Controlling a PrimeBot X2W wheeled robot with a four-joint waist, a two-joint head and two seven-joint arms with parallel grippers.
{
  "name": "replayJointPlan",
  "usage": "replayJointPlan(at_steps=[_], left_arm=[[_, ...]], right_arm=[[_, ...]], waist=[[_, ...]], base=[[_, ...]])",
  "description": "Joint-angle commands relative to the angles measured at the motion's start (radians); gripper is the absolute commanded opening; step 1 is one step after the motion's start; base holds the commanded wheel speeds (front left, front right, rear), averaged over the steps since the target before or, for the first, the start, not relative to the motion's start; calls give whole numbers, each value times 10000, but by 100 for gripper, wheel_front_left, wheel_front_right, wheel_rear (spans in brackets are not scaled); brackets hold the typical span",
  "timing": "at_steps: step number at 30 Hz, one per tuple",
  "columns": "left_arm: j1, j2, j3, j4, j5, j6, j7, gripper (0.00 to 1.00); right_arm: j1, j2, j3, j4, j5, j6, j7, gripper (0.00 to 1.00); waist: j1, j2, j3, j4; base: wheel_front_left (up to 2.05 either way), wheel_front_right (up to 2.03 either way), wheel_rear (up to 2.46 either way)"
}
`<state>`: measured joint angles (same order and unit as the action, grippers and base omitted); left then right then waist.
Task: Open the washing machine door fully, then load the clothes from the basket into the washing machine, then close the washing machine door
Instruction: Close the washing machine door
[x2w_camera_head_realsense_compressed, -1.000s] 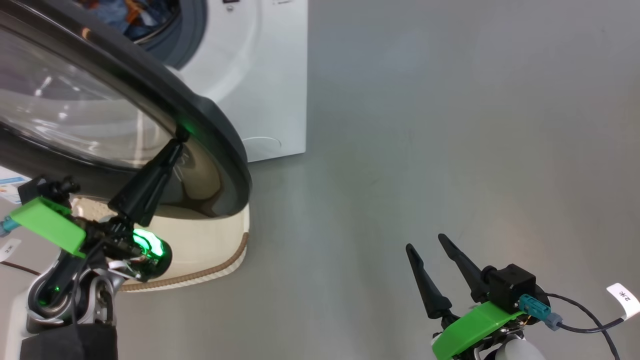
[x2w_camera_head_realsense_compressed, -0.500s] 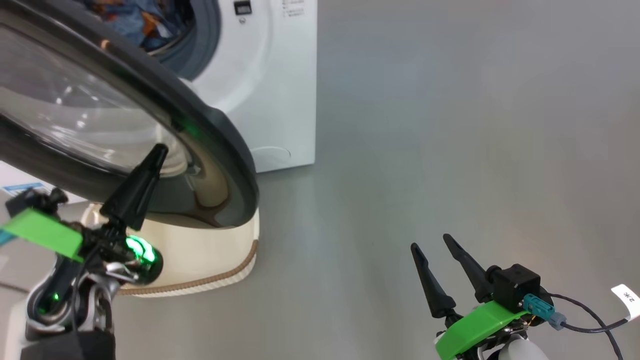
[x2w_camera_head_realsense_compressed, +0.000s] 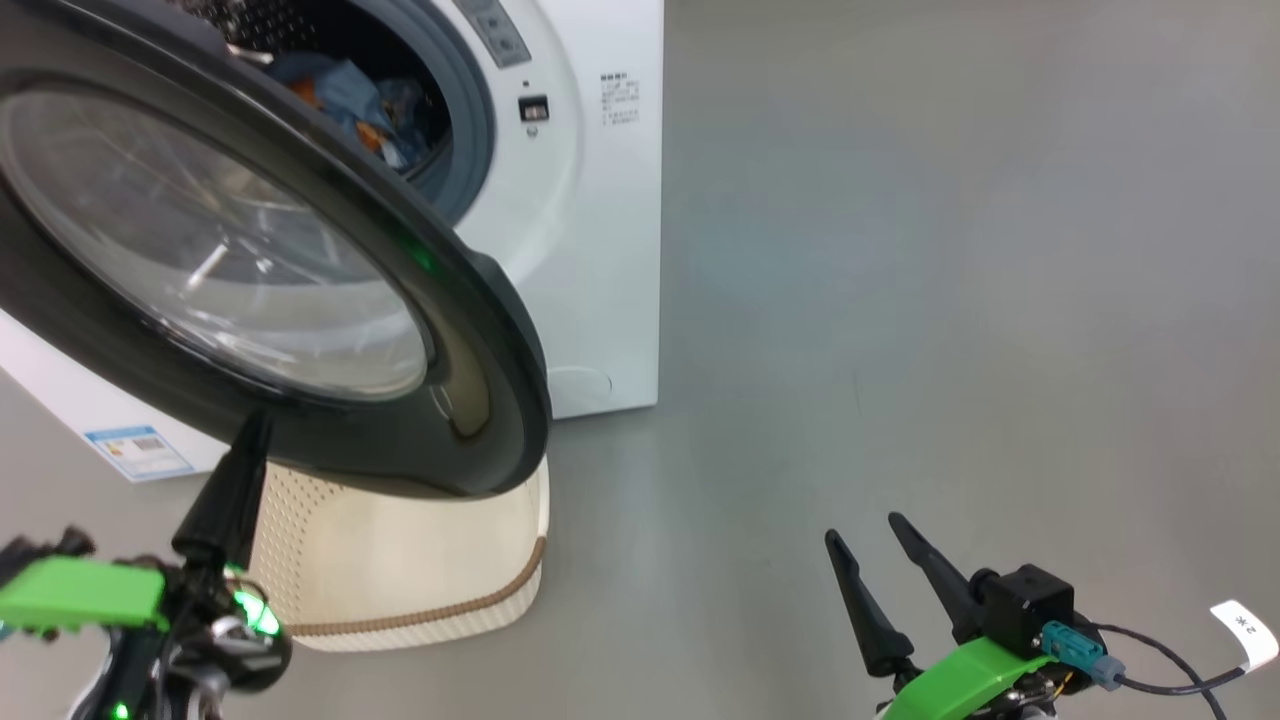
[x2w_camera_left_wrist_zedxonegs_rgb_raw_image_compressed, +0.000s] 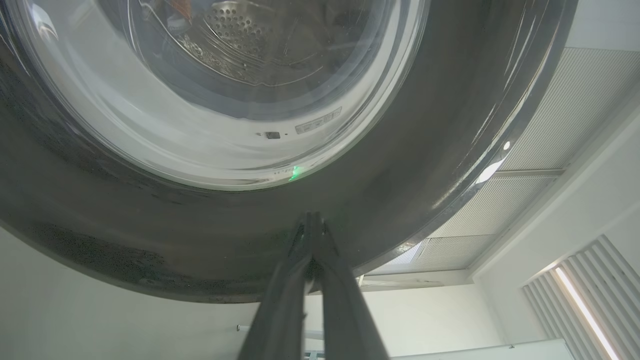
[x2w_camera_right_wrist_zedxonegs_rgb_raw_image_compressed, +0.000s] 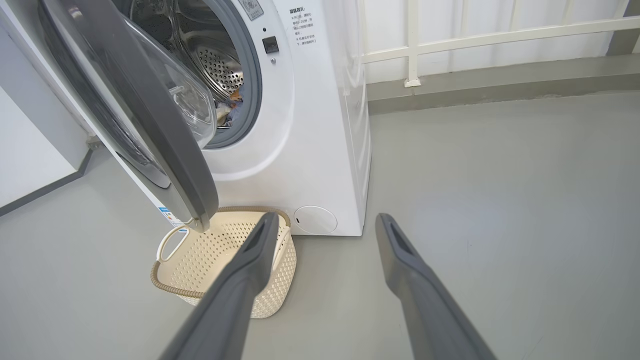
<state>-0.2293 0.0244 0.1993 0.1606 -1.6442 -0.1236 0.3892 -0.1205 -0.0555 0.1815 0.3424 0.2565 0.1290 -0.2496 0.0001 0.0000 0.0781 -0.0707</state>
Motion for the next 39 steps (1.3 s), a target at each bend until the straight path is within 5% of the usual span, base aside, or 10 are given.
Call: replayJointPlan(at_steps=[1,6,7,13,19,22,31,39], left_arm=[[3,258,309,-371,119,-70,-130,0],[685,268,266,-1423,918,-71,-1441,0],[853,440,31,-2224,1721,-71,-2159,100],[918,1041,-381,-2751,2836,-71,-3665,100],[1170,2252,-1337,-2574,5022,-71,-6141,100],[1178,2727,-1437,-2272,6442,-71,-6473,100],[1404,2611,-1078,-2067,11751,-71,-6506,100],[1922,2380,-1046,-1876,13741,-71,-6508,100]], right_arm=[[-34,53,227,-186,61,17,-122,100],[127,53,307,-180,-59,17,-122,100],[136,53,333,-216,-167,17,-122,100],[157,53,423,-221,-311,17,-122,100],[183,53,393,-258,-475,17,-122,100],[198,53,361,-305,-526,17,-122,100],[226,53,350,-379,-521,17,-122,100],[243,53,342,-454,-491,17,-122,100]], waist=[[-1,0,-235,29],[-1,0,-535,39],[-1,0,-608,40],[-1,0,-622,9],[-1,0,-634,-25],[-1,0,-622,-17],[-1,0,-590,-41],[-1,0,-509,-106]], base=[[0,0,0],[0,0,0],[0,0,0],[0,0,0],[0,0,0],[0,0,0],[0,0,0],[0,0,0]])
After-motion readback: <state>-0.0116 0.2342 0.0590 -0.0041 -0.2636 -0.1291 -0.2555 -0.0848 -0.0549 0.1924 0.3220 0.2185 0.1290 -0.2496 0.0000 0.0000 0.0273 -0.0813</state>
